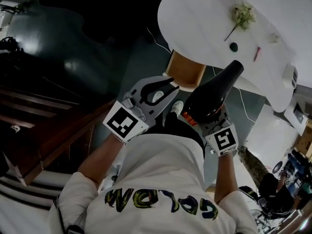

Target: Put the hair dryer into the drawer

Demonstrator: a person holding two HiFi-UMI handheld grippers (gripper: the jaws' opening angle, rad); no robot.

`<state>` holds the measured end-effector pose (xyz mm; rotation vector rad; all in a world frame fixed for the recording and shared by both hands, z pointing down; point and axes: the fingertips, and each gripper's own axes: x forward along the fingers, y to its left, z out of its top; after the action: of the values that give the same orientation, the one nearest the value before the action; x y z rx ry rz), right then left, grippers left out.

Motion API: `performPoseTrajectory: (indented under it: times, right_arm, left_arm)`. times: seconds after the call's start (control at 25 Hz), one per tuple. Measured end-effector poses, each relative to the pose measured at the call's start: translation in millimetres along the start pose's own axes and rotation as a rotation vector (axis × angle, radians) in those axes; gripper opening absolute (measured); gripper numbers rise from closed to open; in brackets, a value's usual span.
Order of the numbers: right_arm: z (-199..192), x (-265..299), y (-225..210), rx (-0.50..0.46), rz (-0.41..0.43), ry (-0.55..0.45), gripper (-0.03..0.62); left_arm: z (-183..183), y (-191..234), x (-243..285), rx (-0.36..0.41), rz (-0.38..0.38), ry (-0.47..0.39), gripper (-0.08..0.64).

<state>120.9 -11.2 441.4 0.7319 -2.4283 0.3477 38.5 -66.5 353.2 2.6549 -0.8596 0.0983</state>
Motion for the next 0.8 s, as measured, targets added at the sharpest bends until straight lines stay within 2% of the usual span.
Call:
performPoseTrajectory:
  times: [0.24, 0.36, 0.44, 0.6, 0.8]
  right_arm:
    - [-63.2, 25.4, 24.7, 0.046, 0.202, 0.130, 0.249]
    - [-82.6, 33.2, 40.1, 0.054, 0.294, 0.179, 0.248]
    - [-70.9, 33.1, 59.2, 0.052, 0.339, 0.206, 0.249]
    - [-7.3, 21.0, 116.7, 0.061, 0.411, 0.234, 0.249]
    - [-29.0, 29.3, 132.4, 0.075, 0.516, 0.294, 0.249]
  left_arm:
    - [-54.8, -2.1, 8.9, -0.053, -0.065, 0.080, 0.103]
    - [-79.1, -5.2, 7.7, -0.076, -0.090, 0.116, 0.103]
    - [-73.2, -8.2, -9.4, -0.092, -0.097, 0.138, 0.104]
    - [-27.3, -19.4, -73.6, -0.104, -0.102, 0.178, 0.106]
    - [-59.4, -19.1, -78.2, -0.130, -0.114, 0.212, 0.104]
